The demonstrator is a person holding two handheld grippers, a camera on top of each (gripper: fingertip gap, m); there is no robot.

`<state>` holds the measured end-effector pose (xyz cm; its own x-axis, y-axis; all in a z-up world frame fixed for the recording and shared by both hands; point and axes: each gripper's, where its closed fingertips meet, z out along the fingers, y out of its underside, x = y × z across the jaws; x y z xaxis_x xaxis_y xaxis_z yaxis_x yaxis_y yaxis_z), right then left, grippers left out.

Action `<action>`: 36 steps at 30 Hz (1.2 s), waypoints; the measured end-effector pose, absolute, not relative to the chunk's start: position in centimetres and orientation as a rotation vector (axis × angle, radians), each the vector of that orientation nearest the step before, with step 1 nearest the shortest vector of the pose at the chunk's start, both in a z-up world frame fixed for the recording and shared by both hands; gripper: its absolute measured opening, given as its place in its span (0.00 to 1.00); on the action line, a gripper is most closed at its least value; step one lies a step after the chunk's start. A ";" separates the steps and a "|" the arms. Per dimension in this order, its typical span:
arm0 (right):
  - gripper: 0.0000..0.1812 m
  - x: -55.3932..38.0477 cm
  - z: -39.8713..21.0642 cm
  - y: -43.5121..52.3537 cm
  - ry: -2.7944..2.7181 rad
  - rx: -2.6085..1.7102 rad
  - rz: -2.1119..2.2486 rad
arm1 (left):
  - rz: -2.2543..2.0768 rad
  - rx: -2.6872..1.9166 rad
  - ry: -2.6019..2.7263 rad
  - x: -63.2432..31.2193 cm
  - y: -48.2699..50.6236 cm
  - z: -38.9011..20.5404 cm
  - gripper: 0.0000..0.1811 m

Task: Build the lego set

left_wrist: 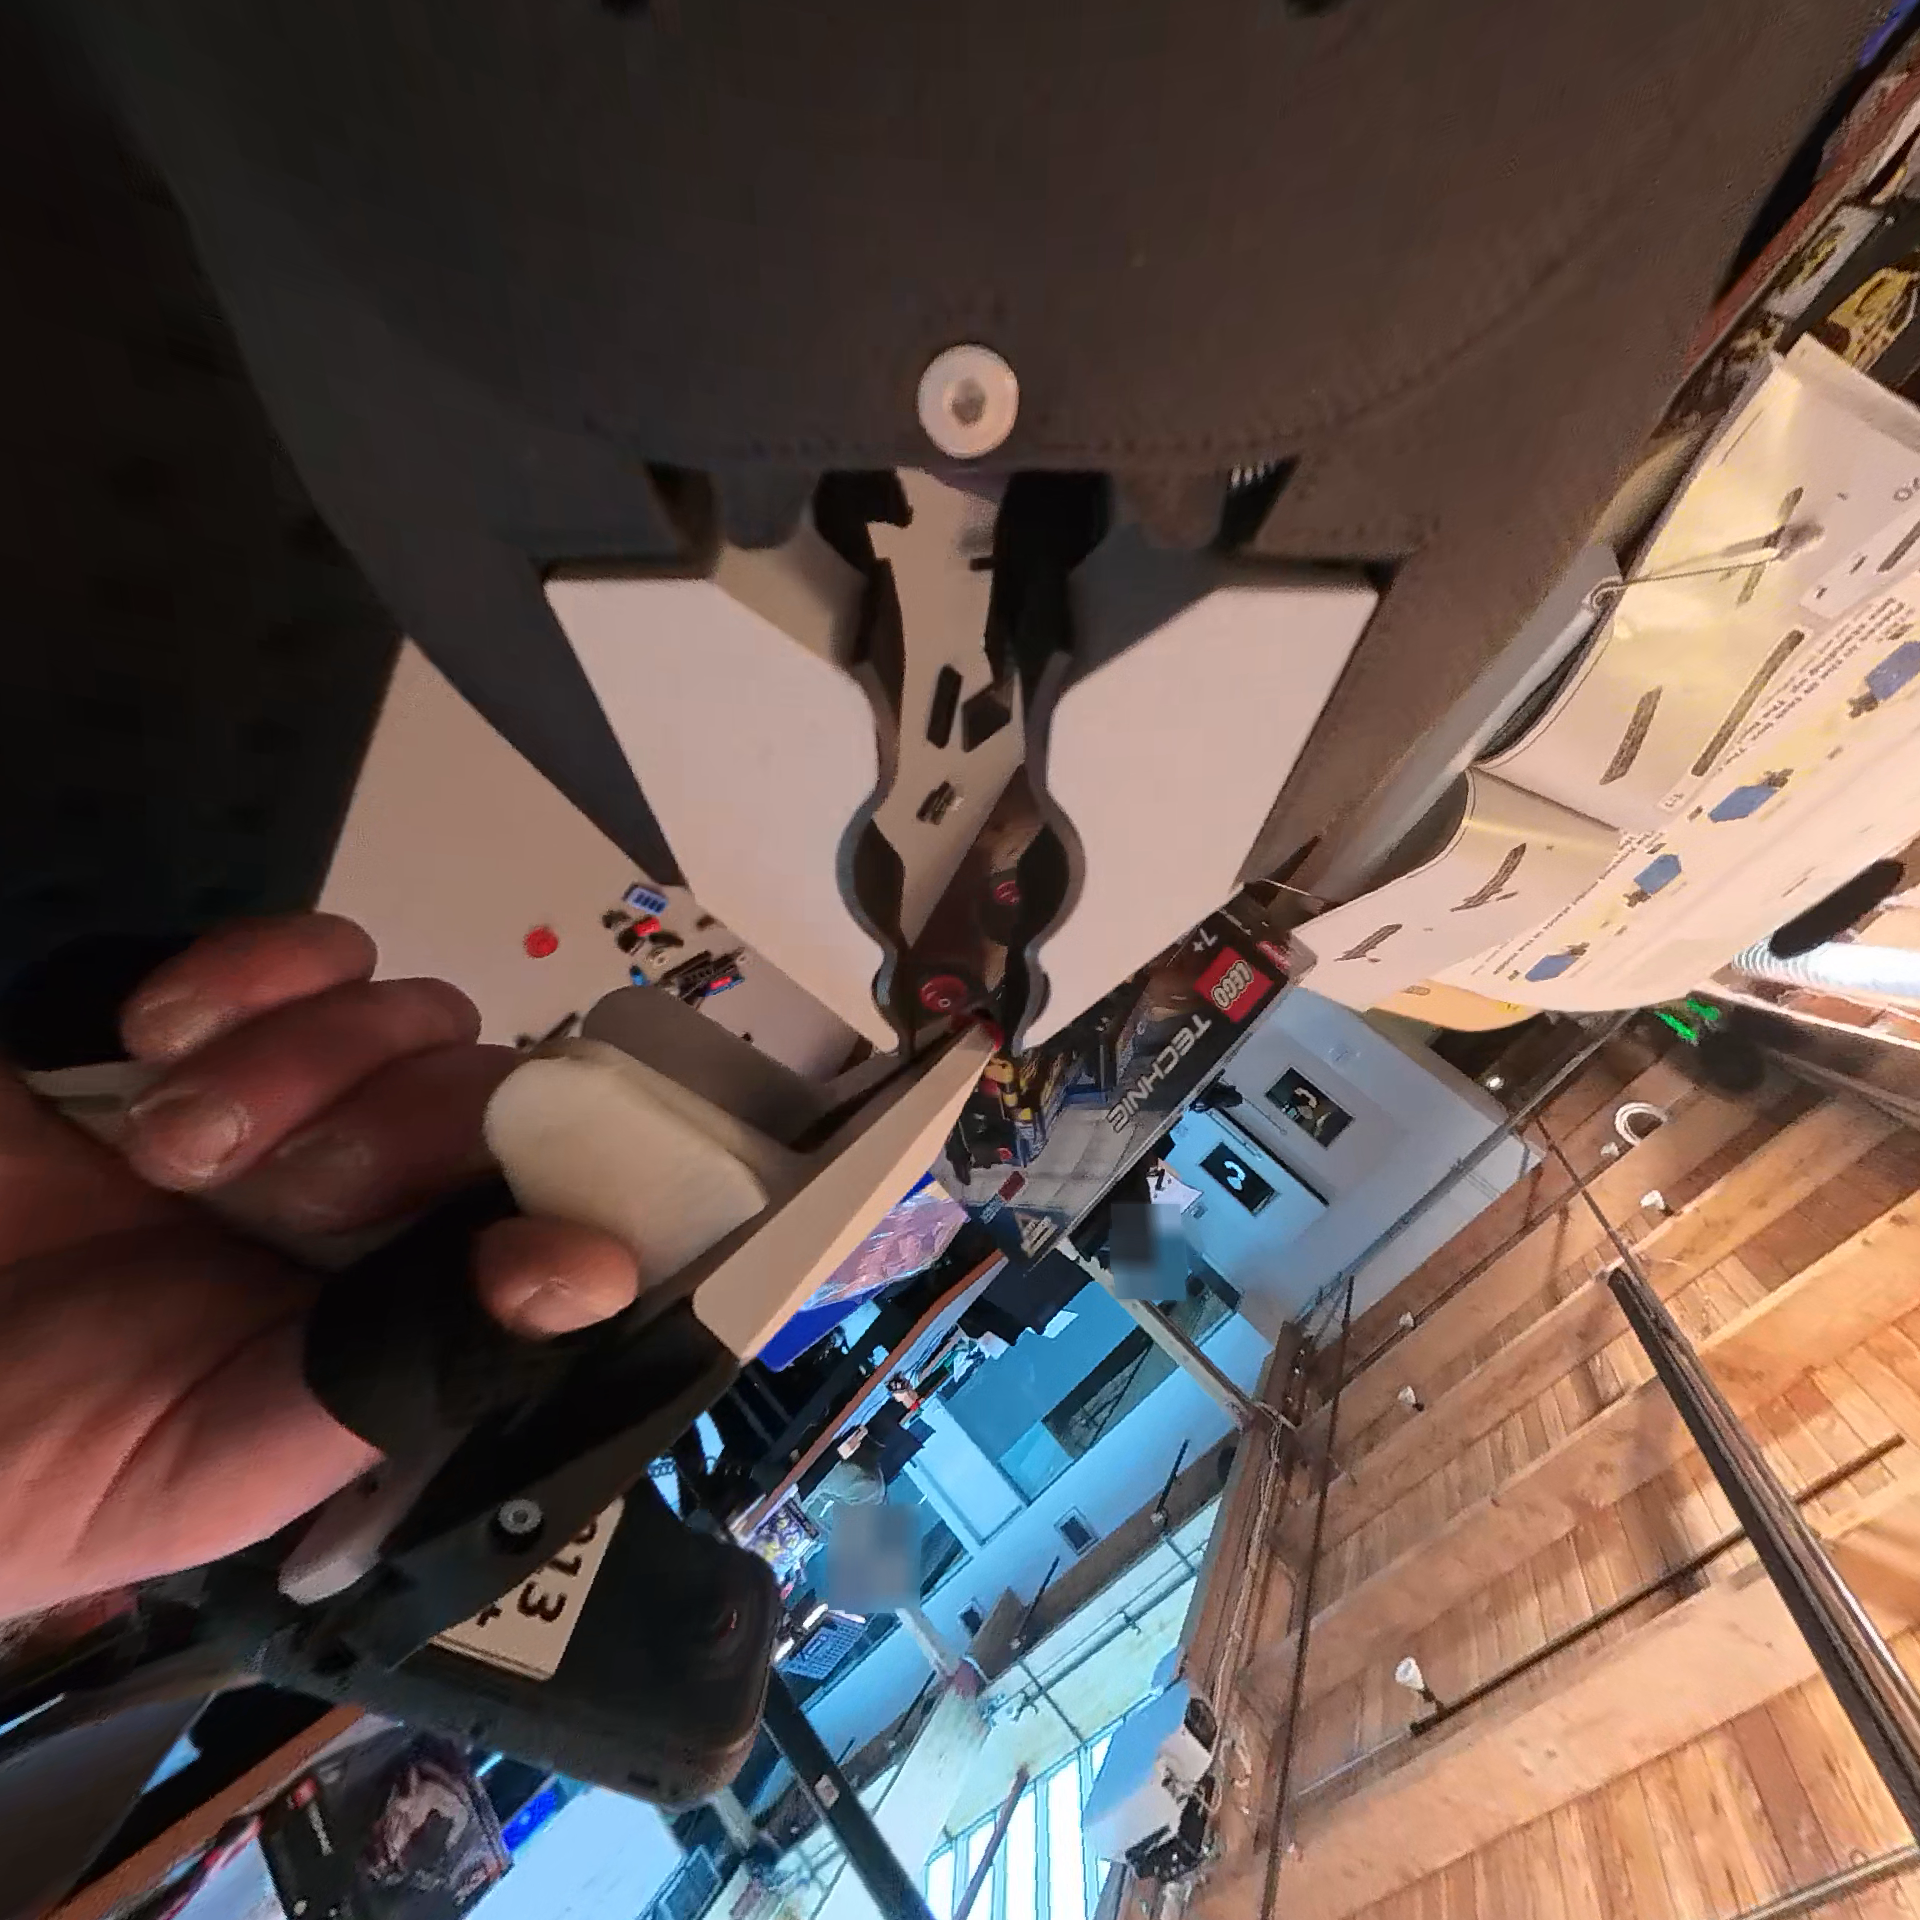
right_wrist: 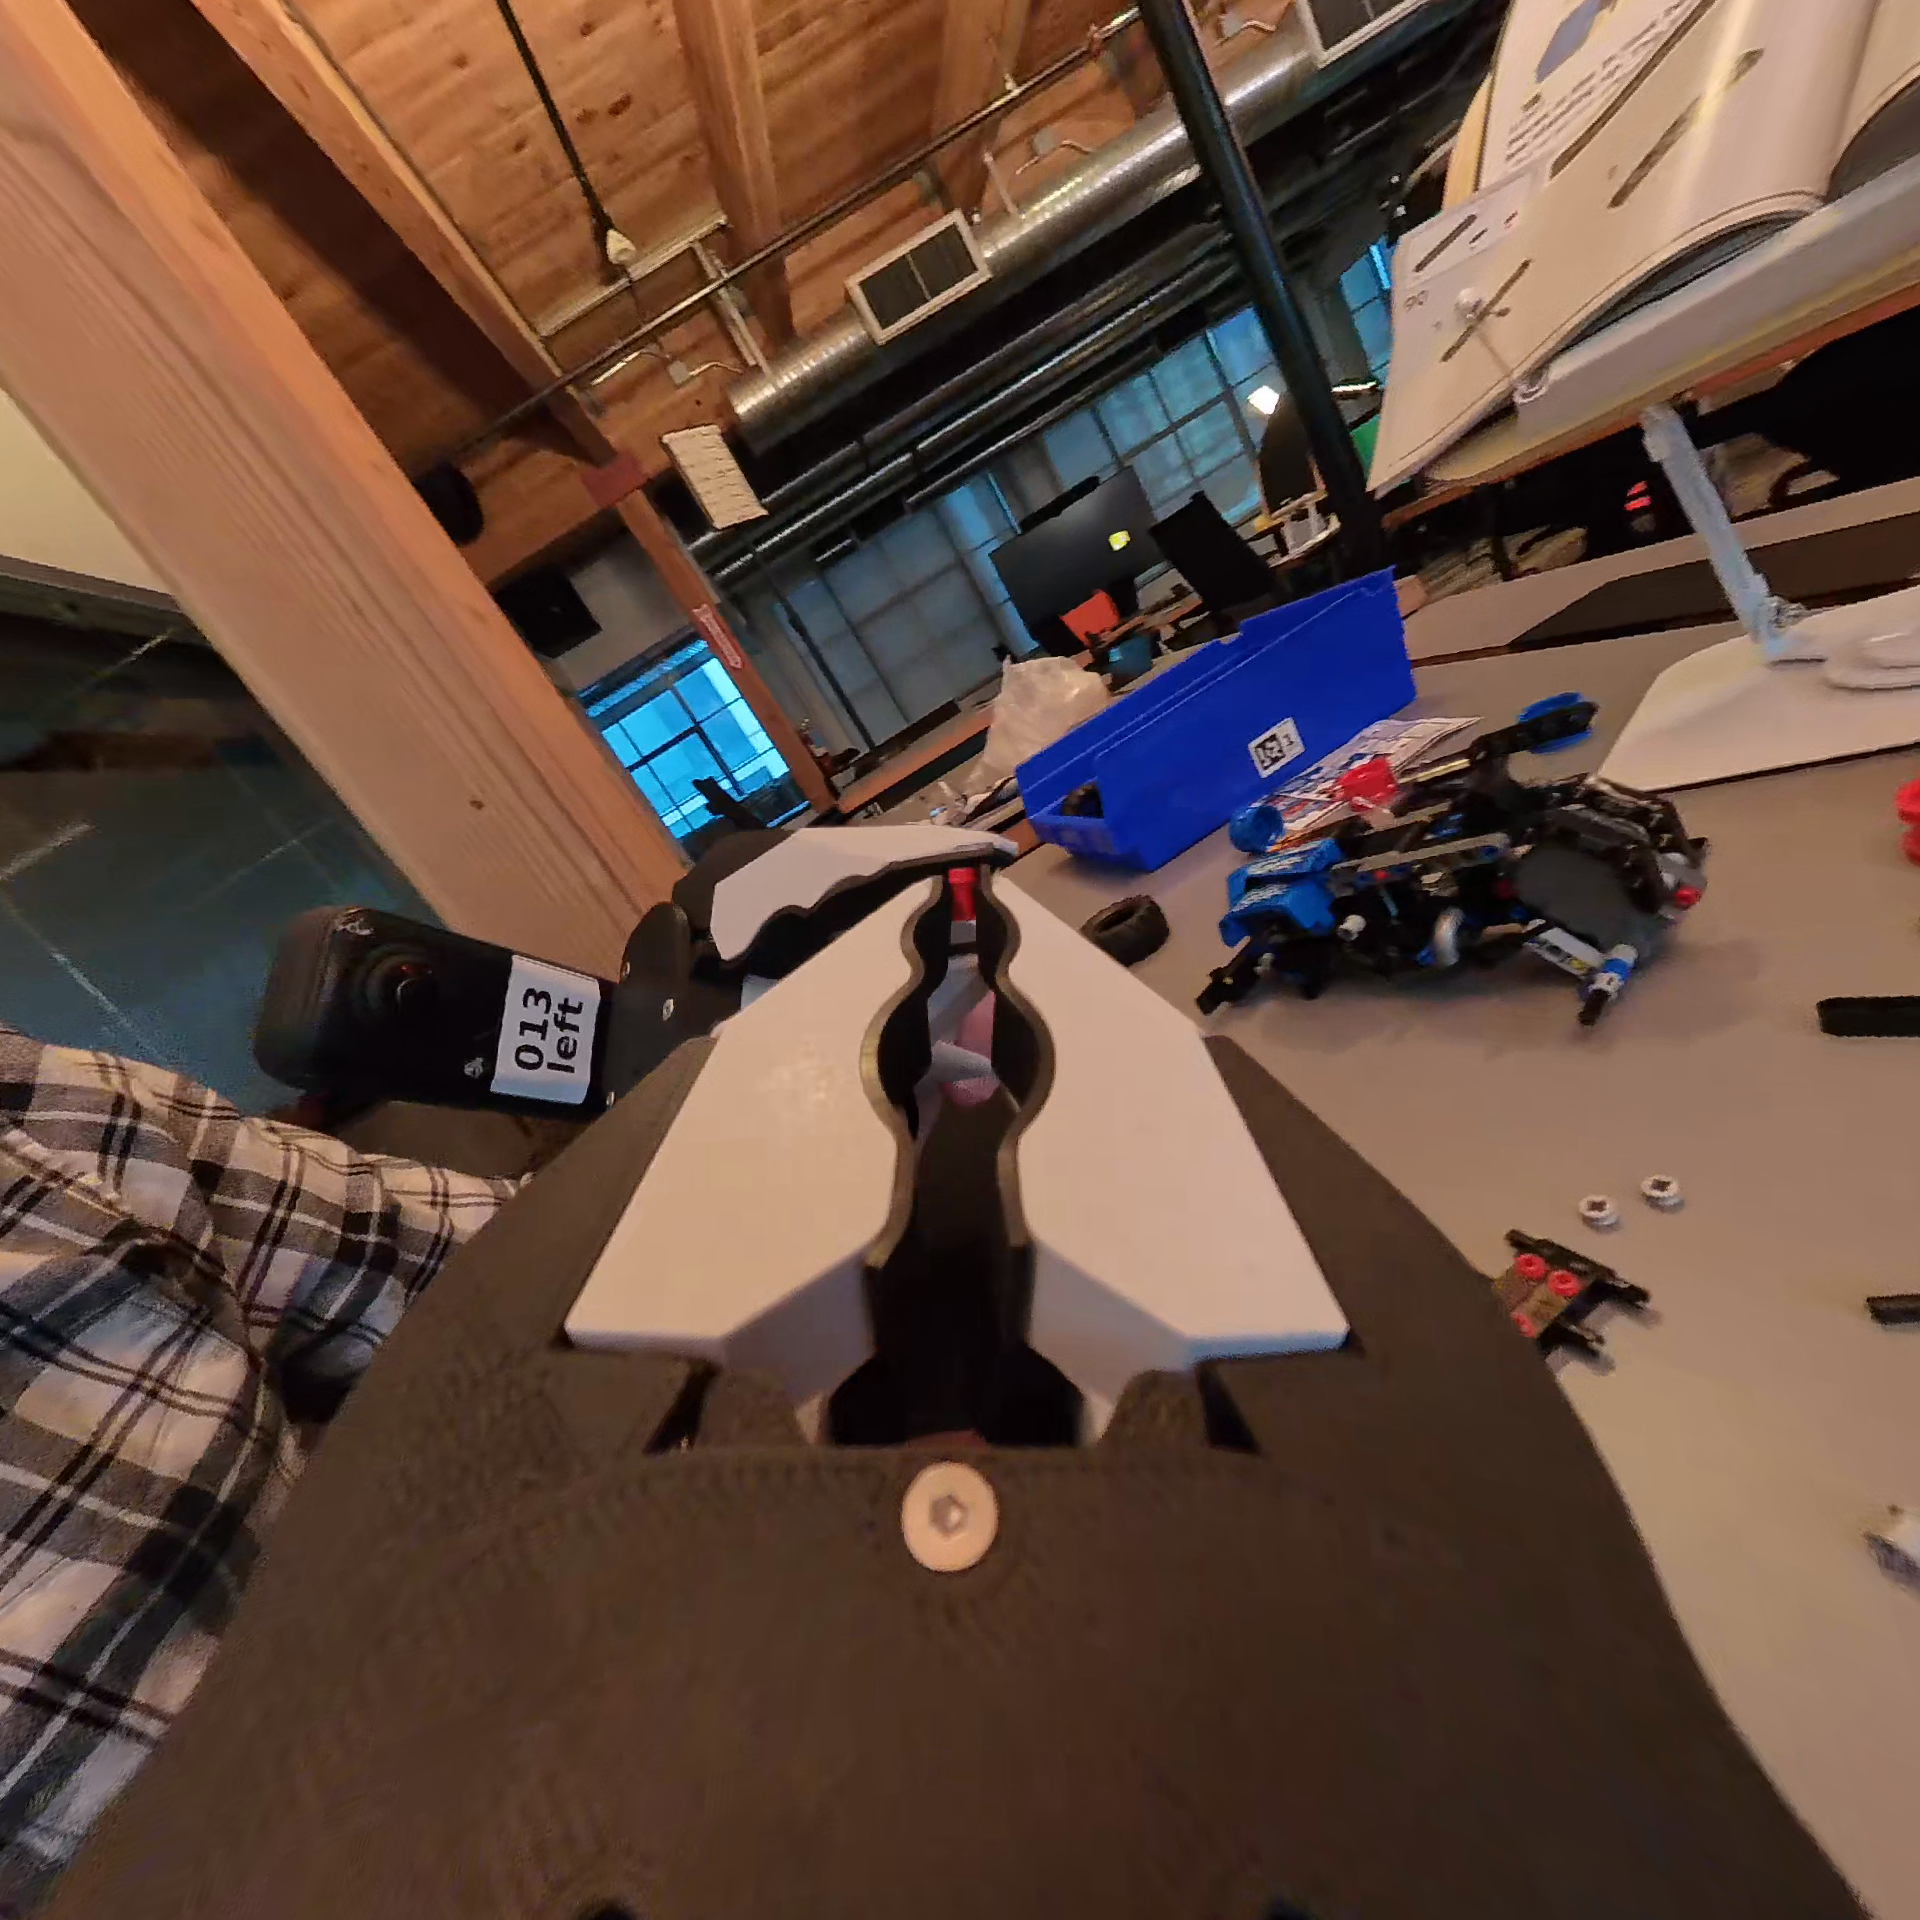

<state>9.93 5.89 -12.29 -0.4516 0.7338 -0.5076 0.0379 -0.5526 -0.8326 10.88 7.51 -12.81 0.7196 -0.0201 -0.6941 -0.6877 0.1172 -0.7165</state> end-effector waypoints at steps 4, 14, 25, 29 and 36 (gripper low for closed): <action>0.01 8.4 -12.8 7.4 -1.158 -1.287 1.962 | 0.506 -1.434 0.692 9.3 9.0 -13.3 0.06; 0.01 7.0 -14.1 9.1 -1.286 -1.311 2.024 | 0.458 -1.494 0.849 7.7 10.8 -14.6 0.04; 0.01 7.6 -13.2 10.1 -1.059 -1.290 2.212 | 0.370 -1.428 0.715 8.3 10.5 -13.6 0.12; 0.01 7.5 -13.3 9.9 -1.009 -1.288 2.242 | 0.404 -1.425 0.687 8.3 10.8 -13.4 0.10; 0.01 7.4 -13.2 10.3 -0.960 -1.296 2.270 | 0.475 -1.426 0.705 8.2 10.8 -13.5 0.02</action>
<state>7.35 10.34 -13.23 -0.5172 0.5957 -0.6145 0.0262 -0.7066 -0.7071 8.21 10.80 -13.53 0.7144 -0.1128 -0.6906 -0.6822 0.1069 -0.7233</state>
